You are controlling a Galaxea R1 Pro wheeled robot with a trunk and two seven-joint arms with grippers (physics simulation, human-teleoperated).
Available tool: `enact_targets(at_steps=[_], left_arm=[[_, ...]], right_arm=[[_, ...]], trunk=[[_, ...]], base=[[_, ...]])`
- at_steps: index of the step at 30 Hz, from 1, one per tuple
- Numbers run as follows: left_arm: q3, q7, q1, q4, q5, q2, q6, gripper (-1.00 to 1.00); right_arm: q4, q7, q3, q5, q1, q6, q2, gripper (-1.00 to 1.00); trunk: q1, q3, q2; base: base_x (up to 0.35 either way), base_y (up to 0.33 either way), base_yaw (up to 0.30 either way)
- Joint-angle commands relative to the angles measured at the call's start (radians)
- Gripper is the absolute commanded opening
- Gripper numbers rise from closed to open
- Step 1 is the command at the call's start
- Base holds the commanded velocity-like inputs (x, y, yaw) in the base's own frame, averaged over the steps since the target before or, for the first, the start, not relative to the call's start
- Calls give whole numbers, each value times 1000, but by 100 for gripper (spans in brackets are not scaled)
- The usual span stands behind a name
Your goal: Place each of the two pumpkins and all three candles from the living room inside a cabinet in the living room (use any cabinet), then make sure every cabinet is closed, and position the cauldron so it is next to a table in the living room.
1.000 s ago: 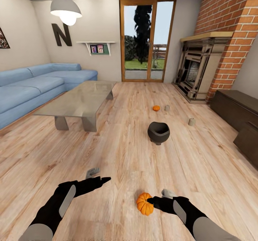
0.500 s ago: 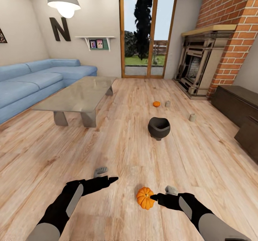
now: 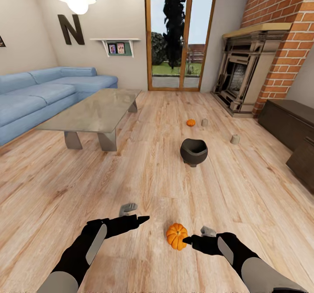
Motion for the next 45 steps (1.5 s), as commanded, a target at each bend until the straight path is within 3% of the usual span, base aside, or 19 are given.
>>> enact_targets(at_steps=[1,14,28,36,45], left_arm=[[2,1,-1,1,7,0,7,100],[3,1,0,7,5,2,7,100],[4,8,-1,7,3,2,5,100],[3,7,0,7,3,2,4,100],[3,1,-1,6,4,2,6,100]], right_arm=[[-1,1,-1,-4,-1,8,0,100],[-1,0,0,-4,-3,8,1,100],[-1,0,0,-4,-3,8,0,100],[-1,-1,0,-4,-3,6,0,100],[-1,1,0,-4,-3,2,0,100]], trunk=[[0,-3,0],[0,-24,0],[0,-46,0],[0,-54,0],[34,-82,-63]], base=[[0,0,0],[11,0,0],[302,8,0],[66,0,0],[3,0,0]])
